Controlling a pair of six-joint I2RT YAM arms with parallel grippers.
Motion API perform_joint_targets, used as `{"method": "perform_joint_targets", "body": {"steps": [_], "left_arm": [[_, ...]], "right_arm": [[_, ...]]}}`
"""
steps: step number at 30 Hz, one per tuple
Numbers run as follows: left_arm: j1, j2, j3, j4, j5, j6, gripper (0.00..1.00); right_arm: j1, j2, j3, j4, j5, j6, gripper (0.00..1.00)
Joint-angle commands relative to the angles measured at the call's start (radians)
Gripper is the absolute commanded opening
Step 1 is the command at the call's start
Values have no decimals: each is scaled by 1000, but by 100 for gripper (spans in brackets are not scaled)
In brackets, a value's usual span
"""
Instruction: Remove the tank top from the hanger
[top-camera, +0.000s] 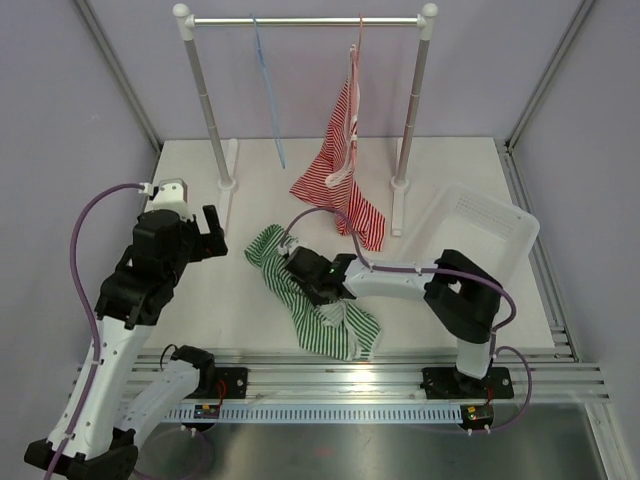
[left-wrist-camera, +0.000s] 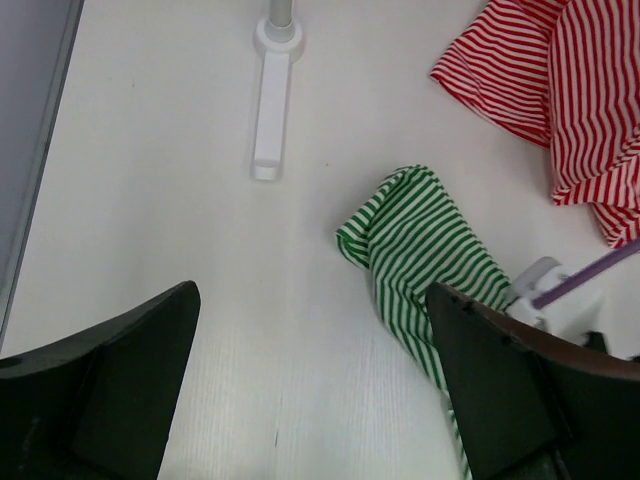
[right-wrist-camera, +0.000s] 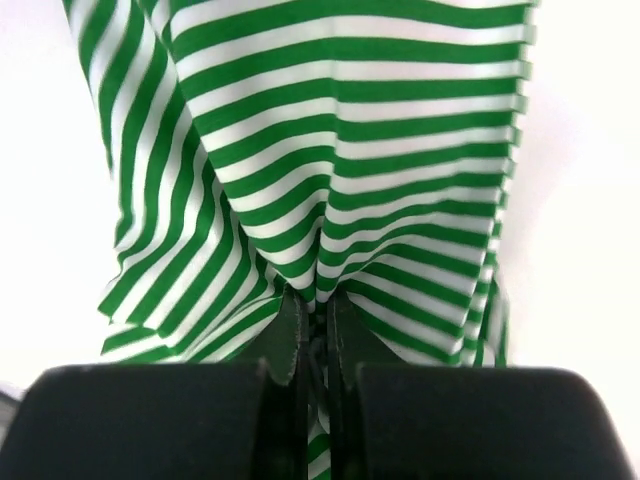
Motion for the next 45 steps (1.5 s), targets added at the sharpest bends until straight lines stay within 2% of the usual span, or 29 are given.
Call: {"method": "perform_joint_targets", "body": {"steps": [1,7,16,20,25,31,33,38,42,44,45], "left_arm": [[4,-95,-84,145,-41,25,99],[2,-124,-108,174,4,20,99],[-1,-114,-116,175,21,19,99],[-1,-108,-108,171,28,17,99],[-1,-106,-67,142,36,5,99],[-1,-106,-24,127,63,-10,99],[-1,-98,16,112,82,-20,99],[-6,-46,140,61,126,-36,99],[-55,33,275,21,117,-56,99],[-135,98,359,1,67,-67,99],[-169,119,390,-5,39,-72,99]], "right_arm": [[9,-174,-6,-68,95,-7,0],[-6,-389,66,-256,352,-4,0],[-44,-733,127,-499,616,59,0],[-121,-842,178,-572,701,55,0],[-387,-826,183,-649,708,53,0],[-729,-738,102,-467,457,9,0],[-791,-686,95,-409,371,4,0],[-915,-540,43,-287,276,30,0],[-951,-472,-56,-211,248,67,1],[-962,-442,-99,-198,242,96,22],[-963,-435,-109,-203,259,113,38]]}}
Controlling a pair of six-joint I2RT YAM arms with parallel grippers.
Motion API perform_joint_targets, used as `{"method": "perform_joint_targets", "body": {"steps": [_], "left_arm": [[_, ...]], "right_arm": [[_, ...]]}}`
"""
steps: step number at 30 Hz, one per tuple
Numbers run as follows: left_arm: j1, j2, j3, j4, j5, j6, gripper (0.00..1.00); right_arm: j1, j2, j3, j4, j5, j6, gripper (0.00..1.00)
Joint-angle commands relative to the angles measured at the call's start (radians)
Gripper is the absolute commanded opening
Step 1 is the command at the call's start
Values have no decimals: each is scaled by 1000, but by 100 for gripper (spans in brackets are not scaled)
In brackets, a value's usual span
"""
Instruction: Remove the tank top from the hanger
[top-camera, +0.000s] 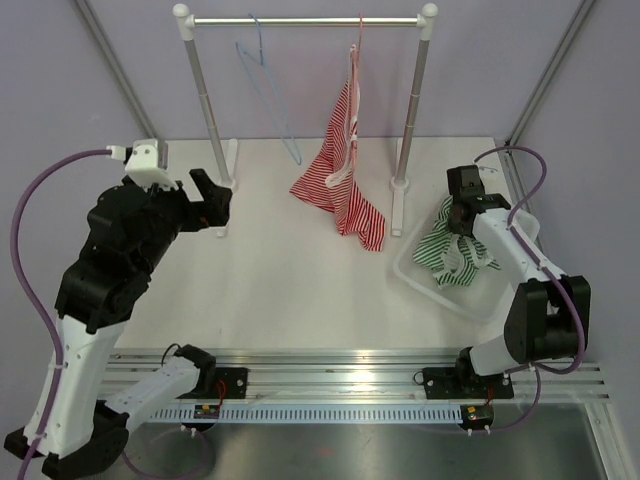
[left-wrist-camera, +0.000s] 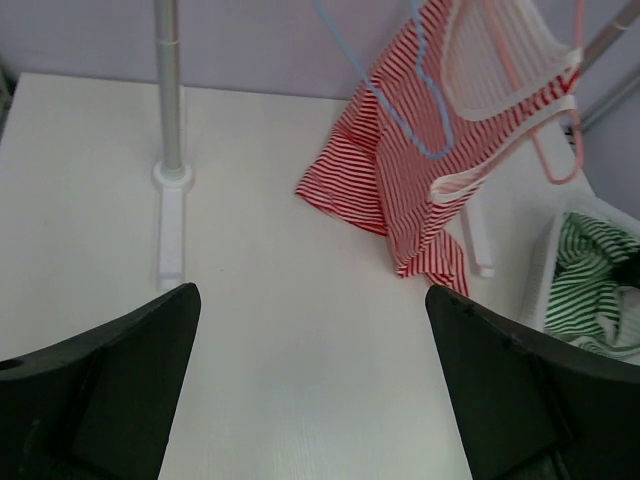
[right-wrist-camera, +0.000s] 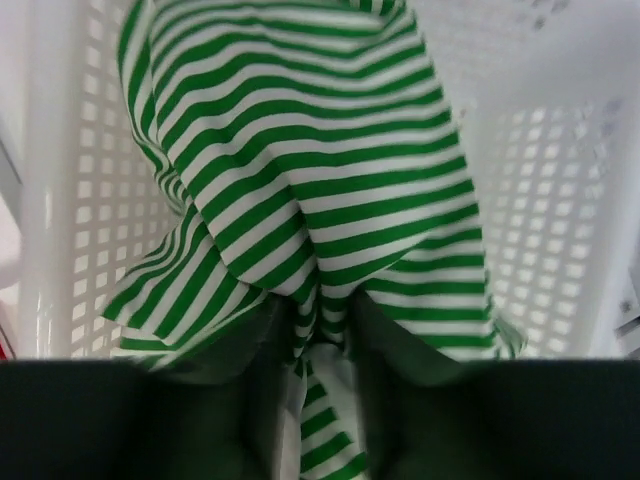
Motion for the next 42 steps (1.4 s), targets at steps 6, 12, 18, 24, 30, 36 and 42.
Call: {"method": "perform_joint_targets", "body": {"steps": [6,12,18,24,30,36,42], "left_arm": [[-248,232,264,-2,-137,-39,99],[-417,406,455,58,-239,8,99],[-464,682,678,129,-268,92,99],[-461,922,859,209,-295,214,99],[-412,1090,1020,238,-233,218,85],[-343,1168,1042,339,-165,201,75],[-287,1265,1112,388,-82,175,53]], "right_arm": [[-13,-97,-19,35,73,62,100],[-12,-424,-77,94,-130,62,100],[-13,-669,-141,133,-512,88,99],[-13,-734,-184,139,-844,122,100],[-12,-785,-241,133,-887,120,99],[-12,-834,-322,238,-1027,217,99],[-12,-815,-313,242,-1074,219,100]]}}
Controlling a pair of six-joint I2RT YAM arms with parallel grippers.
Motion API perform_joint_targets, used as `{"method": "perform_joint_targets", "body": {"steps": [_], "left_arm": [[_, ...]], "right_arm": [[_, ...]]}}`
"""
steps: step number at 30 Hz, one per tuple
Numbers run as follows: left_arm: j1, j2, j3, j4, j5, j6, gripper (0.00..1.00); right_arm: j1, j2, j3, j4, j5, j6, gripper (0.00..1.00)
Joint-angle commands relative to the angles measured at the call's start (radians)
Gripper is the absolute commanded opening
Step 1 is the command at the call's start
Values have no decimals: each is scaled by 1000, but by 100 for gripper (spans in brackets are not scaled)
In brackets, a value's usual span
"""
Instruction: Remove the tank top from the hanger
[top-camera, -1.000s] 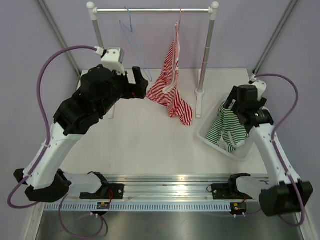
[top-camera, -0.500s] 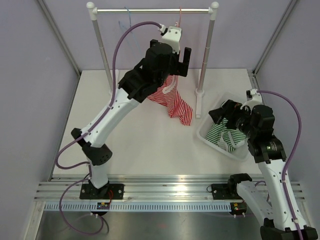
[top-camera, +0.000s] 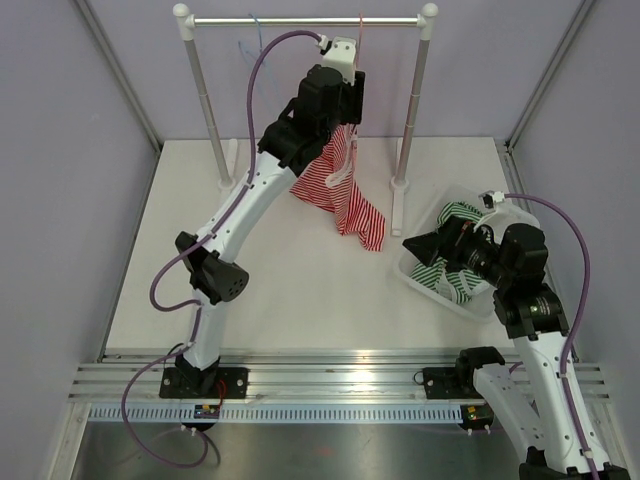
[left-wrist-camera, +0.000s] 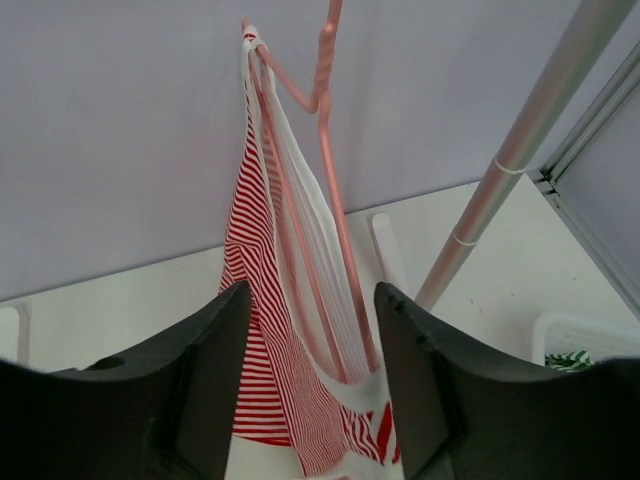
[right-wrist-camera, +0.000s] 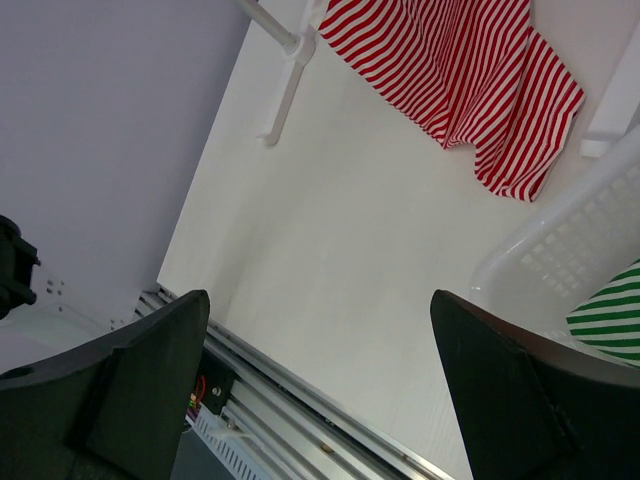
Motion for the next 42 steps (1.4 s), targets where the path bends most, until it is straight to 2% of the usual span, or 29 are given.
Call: {"method": "perform_joint_targets", "body": {"steps": [1,3,7,9,10,11,13,14,31,38,42], "left_arm": [[29,31,54,108,76,-18,52],[40,43,54,122,83,-16,52],[53,52,59,151,108,5,37],[54,51,62,165,114,14,33],[56,51,64,167,113,21,22],[56,49,65,170,114,22,19],[62,48,67,173,111,27,4],[62,46,67,170,107,25,0],[60,-194,-7,158,83,30,0],[30,-360,-149,-2,83,-13,0],[16,-513,-270,-100,94,-73,0]], "right_arm": [[-1,-1,11,51,-67,18,100],[-2,-8,12,54,-77,19,100],[-1,-10,2,63,-87,21,99],[-2,-8,-6,69,-87,19,99],[-2,-7,-8,72,-87,19,99],[-1,-2,-8,74,-87,19,99],[-1,1,-6,75,-86,18,98],[-2,1,-3,76,-83,14,98],[-1,44,54,72,-46,-12,99],[-2,128,156,40,-46,-45,100],[-2,188,172,176,-98,26,100]]}}
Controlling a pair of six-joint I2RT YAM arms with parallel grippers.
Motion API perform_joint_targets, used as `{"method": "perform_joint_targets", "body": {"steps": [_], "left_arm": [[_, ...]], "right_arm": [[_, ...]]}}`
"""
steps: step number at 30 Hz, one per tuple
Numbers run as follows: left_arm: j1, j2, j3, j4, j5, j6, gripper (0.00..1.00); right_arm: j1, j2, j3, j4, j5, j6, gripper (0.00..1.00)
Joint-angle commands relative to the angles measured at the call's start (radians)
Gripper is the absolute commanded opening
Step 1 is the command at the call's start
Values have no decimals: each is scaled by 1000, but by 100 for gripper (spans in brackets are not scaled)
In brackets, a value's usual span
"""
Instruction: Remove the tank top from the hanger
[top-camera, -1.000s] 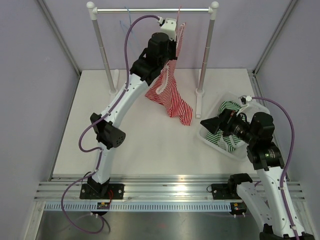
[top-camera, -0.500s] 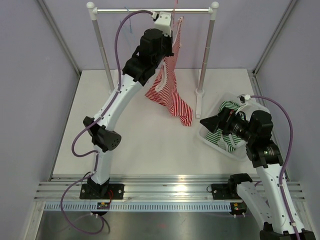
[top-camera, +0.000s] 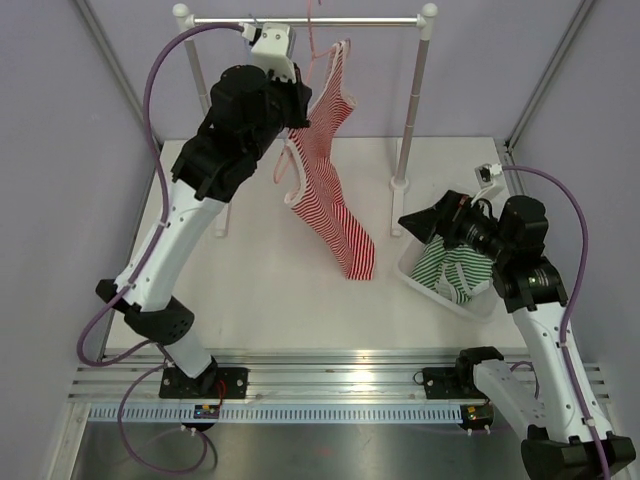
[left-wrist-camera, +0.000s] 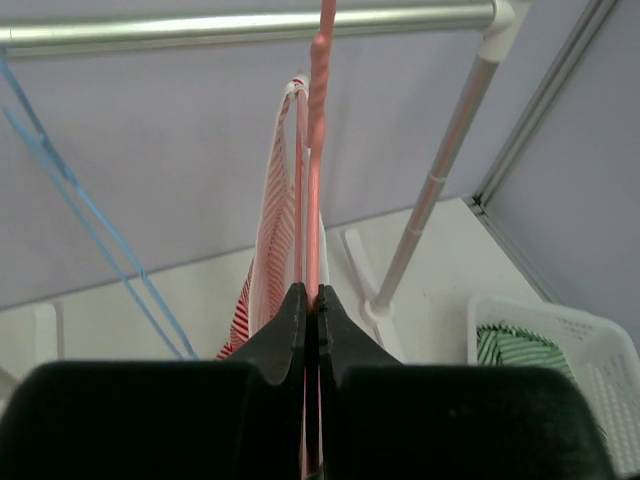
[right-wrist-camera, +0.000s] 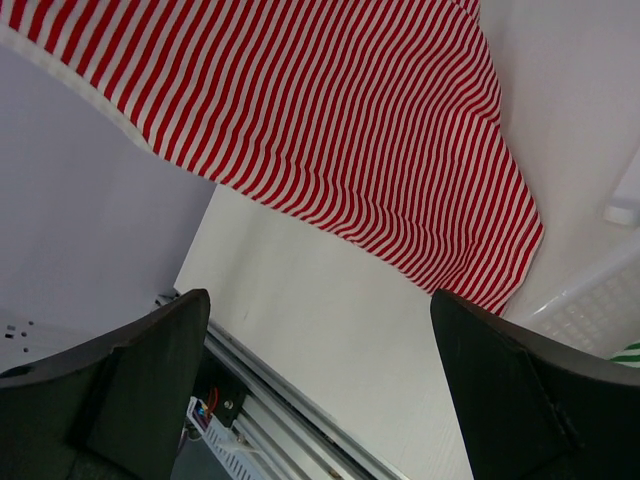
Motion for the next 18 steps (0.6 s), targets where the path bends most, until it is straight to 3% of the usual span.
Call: {"method": "perform_joint_targets", "body": {"steps": [1,6,9,12,15,18], "left_arm": [[-13,-159,-107,-41,41,-60,0],[-52,-372,-441,2,111,-120,0],[-66,-521,-655,50,167,-172,0],[-74,-663,-834,110,210,-217,0],[-78,-756,-935,143,257,-241,0],[-85,-802,-1023,153,299,-258,0]], "right_arm": [[-1,61,34,161,-61,68,100],[2,202,11,552,-228,328,99],[70,291,34,645,-206,347,99],[214,357,122,524,11,167,100],[355,415,181,462,235,87,98],[413,479,219,459,313,73,95]]}}
